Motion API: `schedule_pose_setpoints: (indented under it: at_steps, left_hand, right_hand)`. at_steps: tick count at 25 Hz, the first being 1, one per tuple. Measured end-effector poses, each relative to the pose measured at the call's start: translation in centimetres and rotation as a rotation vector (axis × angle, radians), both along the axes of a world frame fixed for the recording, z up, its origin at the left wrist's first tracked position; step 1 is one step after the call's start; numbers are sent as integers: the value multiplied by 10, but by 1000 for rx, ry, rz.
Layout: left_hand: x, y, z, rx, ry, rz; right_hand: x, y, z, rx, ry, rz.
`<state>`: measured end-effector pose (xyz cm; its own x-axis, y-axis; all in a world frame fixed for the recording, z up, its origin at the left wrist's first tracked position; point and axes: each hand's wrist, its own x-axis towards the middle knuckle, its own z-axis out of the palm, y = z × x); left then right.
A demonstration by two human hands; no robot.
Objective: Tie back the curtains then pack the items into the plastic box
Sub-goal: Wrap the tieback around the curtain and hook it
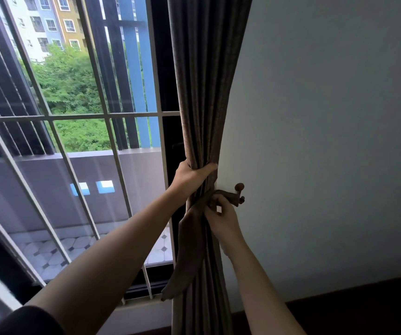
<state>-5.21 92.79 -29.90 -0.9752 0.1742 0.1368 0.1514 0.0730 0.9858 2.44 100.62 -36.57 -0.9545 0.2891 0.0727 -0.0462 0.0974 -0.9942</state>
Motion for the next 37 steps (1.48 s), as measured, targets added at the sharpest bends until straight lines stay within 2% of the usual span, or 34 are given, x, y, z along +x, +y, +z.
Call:
schedule_pose_setpoints:
  at_steps: [4, 7, 12, 16, 18, 22, 24, 26, 27, 29, 32, 37]
  left_hand:
    - [1, -3, 1, -67, -17, -29]
    - [-1, -7, 4, -165, -20, -68]
    - [0, -8, 7, -302, -9, -91]
    - [0, -28, 15, -356, 12, -380]
    - [-2, -38, 16, -290, -16, -530]
    - [-16, -49, 6, 78, -167, -697]
    - [-18, -52, -2, 258, -233, -654]
    - [-21, -48, -11, 352, -239, -559]
    - [-22, -48, -16, 321, -209, -495]
    - [-29, -55, -30, 119, -122, -423]
    - [-29, -64, -56, -143, -18, -494]
    - [-26, -52, -68, -247, 205, -189]
  right_hand:
    - [-7, -14, -5, -15, 79, -117]
    - [-17, -15, -3, -34, 16, -142]
    - [-30, -26, 7, 150, 47, -299]
    - [-37, -28, 10, 306, 87, -372]
    - [-38, -25, 15, 377, 26, -368]
    - [-38, -14, 24, 431, -101, -324]
    - [-36, -8, 28, 422, -115, -305]
    - [-35, -3, 28, 429, -120, -285]
    - [-35, -2, 29, 439, -117, -275]
    - [-34, 2, 30, 442, -100, -250]
    - [-32, 9, 32, 437, -87, -204]
    - [-29, 22, 38, 446, -114, -8]
